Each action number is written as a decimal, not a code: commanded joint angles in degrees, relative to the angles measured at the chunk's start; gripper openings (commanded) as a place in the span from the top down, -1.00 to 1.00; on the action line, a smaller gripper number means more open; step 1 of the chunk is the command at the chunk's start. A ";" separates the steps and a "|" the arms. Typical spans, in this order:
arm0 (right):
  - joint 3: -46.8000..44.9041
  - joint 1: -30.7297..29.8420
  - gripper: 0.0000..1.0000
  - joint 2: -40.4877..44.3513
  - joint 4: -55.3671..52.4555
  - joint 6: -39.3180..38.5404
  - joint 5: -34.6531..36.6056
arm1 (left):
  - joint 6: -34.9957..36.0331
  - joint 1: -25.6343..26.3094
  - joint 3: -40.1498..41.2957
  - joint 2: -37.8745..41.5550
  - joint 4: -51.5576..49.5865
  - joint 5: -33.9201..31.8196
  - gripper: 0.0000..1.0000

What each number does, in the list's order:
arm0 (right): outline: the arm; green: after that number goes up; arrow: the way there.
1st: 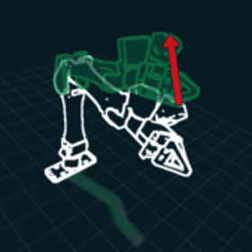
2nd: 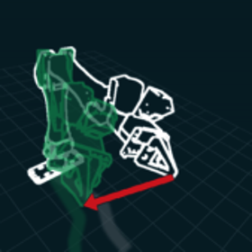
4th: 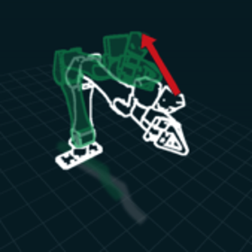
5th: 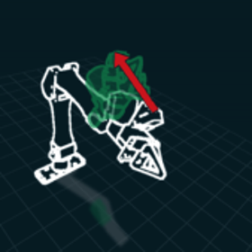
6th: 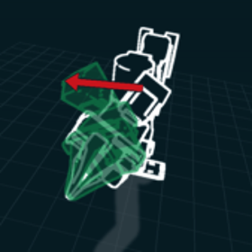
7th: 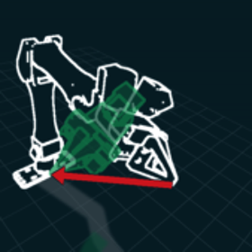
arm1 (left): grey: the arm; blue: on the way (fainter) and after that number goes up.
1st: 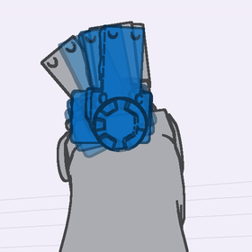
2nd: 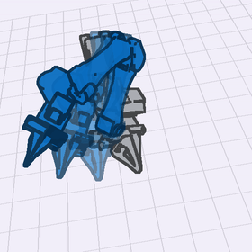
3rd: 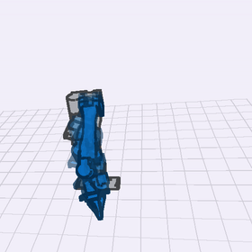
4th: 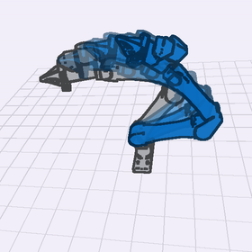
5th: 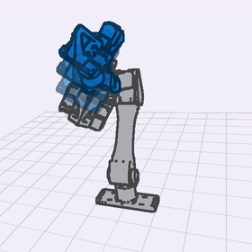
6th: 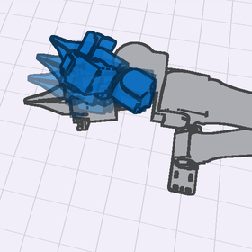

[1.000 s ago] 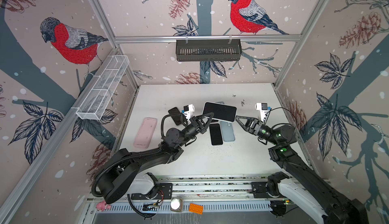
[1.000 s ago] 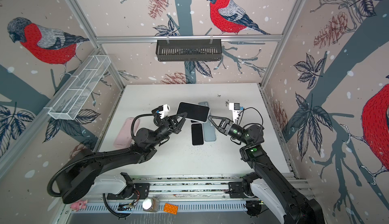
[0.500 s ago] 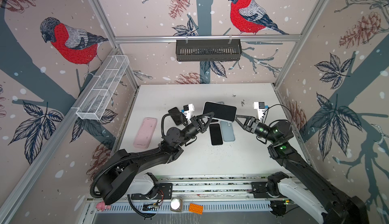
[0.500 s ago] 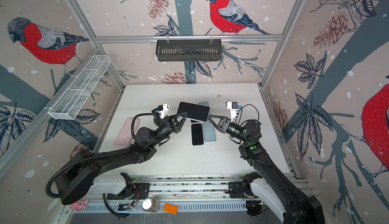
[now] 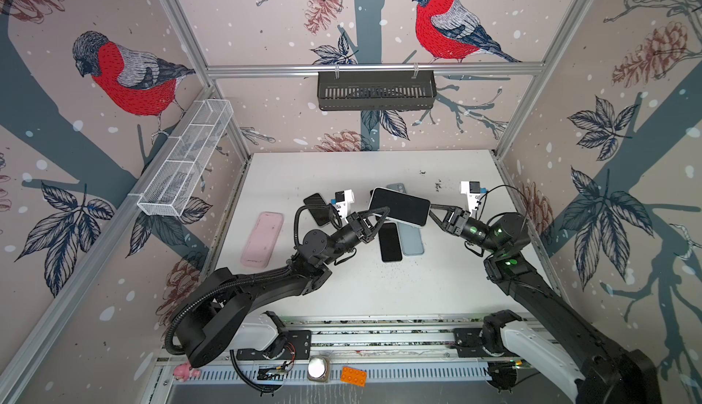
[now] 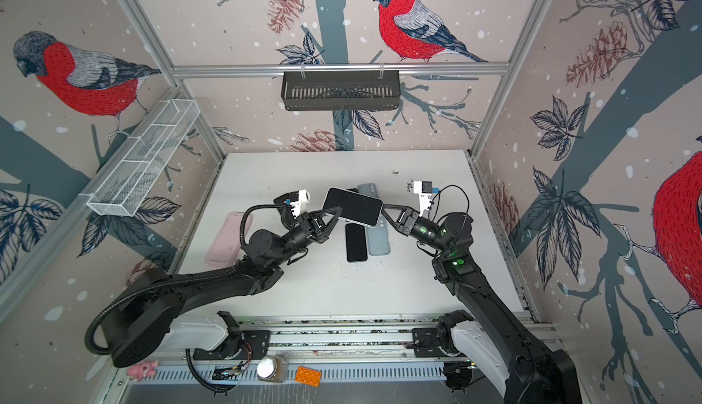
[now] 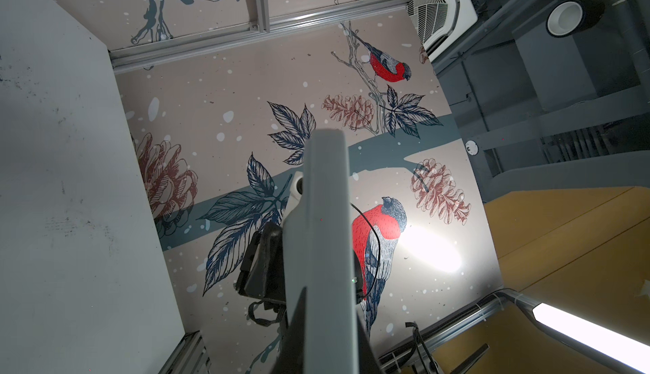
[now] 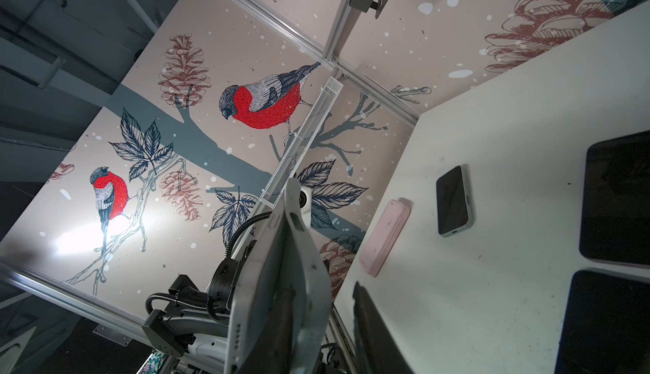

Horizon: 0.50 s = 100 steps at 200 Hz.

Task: Take the phone out of the phone case
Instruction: Remove the phone case from the phone.

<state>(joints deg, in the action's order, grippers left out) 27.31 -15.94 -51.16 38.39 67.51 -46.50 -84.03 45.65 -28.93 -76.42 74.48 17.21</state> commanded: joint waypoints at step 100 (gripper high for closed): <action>-5.18 -0.16 0.96 4.38 3.77 4.53 -2.57 | -3.95 -3.84 1.95 -8.83 11.74 4.75 1.00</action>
<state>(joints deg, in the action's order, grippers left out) 23.05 -16.10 -47.97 39.31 70.63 -47.99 -85.97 43.07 -27.27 -82.94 80.82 23.44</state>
